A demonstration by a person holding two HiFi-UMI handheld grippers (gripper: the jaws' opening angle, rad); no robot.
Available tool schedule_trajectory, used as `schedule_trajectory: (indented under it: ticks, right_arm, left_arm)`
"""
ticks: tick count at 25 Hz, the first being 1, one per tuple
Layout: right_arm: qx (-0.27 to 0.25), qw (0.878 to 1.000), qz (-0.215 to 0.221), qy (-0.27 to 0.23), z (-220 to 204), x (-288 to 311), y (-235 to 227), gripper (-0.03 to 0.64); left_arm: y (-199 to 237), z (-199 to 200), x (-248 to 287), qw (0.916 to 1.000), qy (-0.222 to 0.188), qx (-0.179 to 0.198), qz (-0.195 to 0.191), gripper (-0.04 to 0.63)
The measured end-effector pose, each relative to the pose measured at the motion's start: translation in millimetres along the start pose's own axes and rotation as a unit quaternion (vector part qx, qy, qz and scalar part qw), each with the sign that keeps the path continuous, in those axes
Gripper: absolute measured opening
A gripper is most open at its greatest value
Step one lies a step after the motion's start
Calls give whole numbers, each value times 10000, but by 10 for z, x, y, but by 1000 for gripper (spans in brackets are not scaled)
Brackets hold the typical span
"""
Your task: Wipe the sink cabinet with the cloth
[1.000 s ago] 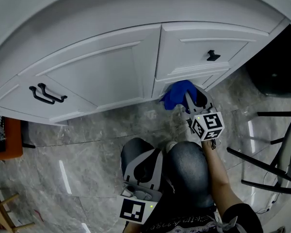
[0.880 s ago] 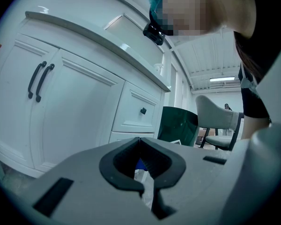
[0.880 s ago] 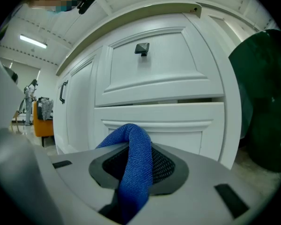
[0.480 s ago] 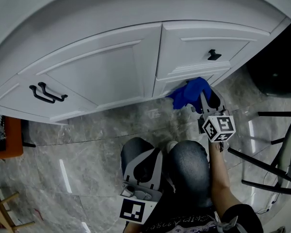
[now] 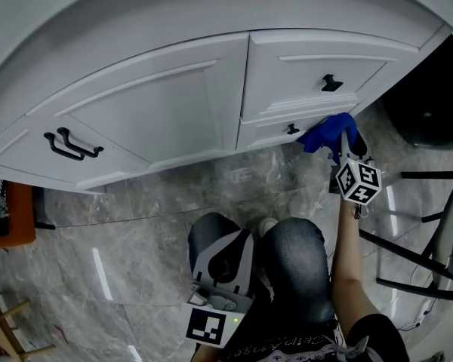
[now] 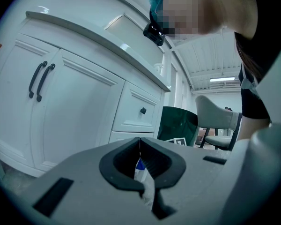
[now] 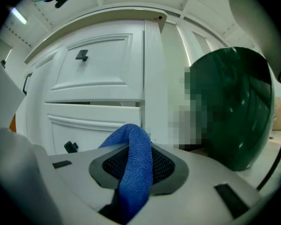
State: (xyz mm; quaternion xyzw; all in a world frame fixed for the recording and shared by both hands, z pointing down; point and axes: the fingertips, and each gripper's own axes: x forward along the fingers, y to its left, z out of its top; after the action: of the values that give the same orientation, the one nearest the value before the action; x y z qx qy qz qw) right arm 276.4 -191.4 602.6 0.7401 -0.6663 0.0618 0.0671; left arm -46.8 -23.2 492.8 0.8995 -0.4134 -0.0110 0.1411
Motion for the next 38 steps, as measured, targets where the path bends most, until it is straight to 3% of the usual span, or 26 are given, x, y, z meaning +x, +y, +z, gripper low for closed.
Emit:
schedule_trajectory:
  ticks: [20,23,29,38]
  right_arm:
    - [-151,9996,-169,153,-6,22,-6,114]
    - [-286,9994,146,134,41,-90,234,114]
    - [-1019,9853,1355,-228,287,-249,1070,114]
    - [-1229,9792,1606,184,190,-17,1131,115]
  left_arm:
    - [78,56,-70,9999,-129,-48,36,5]
    - [98,54,-100,9999,-142,-83,32,5]
    - [164,70,-150,9998,-176,-107,27,5]
    - [147,64,-77,9998,-87,-137,-97,5]
